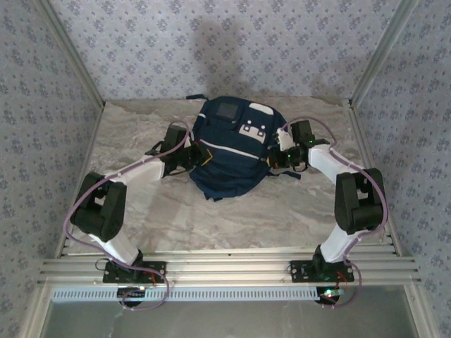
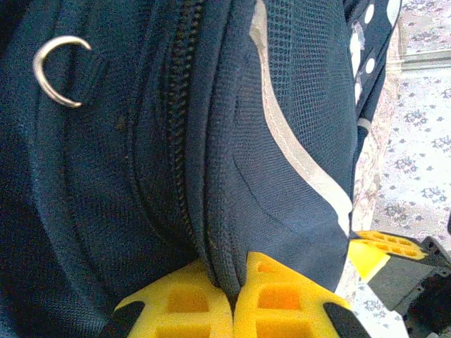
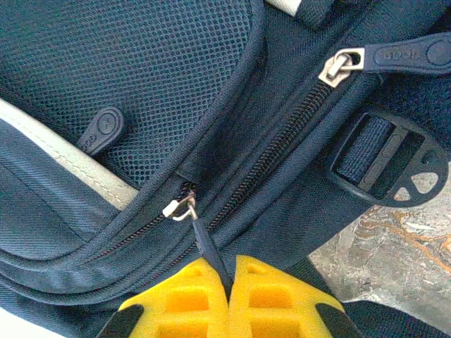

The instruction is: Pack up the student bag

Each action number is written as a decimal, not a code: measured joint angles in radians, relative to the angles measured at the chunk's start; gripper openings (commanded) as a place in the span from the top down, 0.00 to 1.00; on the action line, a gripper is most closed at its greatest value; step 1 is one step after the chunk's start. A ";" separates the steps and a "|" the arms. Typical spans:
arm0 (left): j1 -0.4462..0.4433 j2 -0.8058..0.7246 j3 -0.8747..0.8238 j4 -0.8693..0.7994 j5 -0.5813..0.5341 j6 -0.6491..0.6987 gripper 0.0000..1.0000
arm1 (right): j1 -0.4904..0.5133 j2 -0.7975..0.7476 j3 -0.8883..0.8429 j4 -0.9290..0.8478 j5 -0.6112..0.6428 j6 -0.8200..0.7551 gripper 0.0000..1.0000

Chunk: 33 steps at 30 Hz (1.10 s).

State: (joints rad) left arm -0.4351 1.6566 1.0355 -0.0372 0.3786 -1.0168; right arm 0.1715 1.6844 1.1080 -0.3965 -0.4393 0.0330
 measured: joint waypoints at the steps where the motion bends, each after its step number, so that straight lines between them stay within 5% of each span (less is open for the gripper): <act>1: 0.000 0.003 0.010 -0.010 0.000 0.010 0.77 | 0.000 -0.003 0.000 -0.001 -0.003 0.000 1.00; 3: 0.006 0.005 0.029 -0.039 -0.005 0.039 0.63 | 0.007 -0.012 0.000 -0.005 0.004 0.006 1.00; 8: 0.060 0.013 0.098 -0.088 -0.044 0.082 0.49 | 0.069 -0.069 -0.013 -0.016 0.083 0.054 1.00; 14: 0.063 0.015 0.129 -0.122 -0.053 0.086 0.35 | 0.266 -0.105 -0.032 -0.003 0.092 0.143 1.00; 21: 0.019 -0.043 0.125 -0.228 -0.082 0.121 0.35 | 0.433 -0.067 0.011 0.054 0.009 0.233 1.00; 28: -0.097 -0.106 0.196 -0.424 -0.219 0.341 0.35 | 0.453 0.035 0.100 0.092 -0.066 0.284 1.00; 33: -0.114 -0.095 0.170 -0.449 -0.235 0.312 0.34 | 0.453 0.040 0.101 0.119 -0.075 0.325 1.00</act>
State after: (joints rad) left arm -0.5495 1.5616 1.2053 -0.4866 0.1440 -0.7048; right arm 0.6247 1.7241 1.2091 -0.2771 -0.5140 0.3576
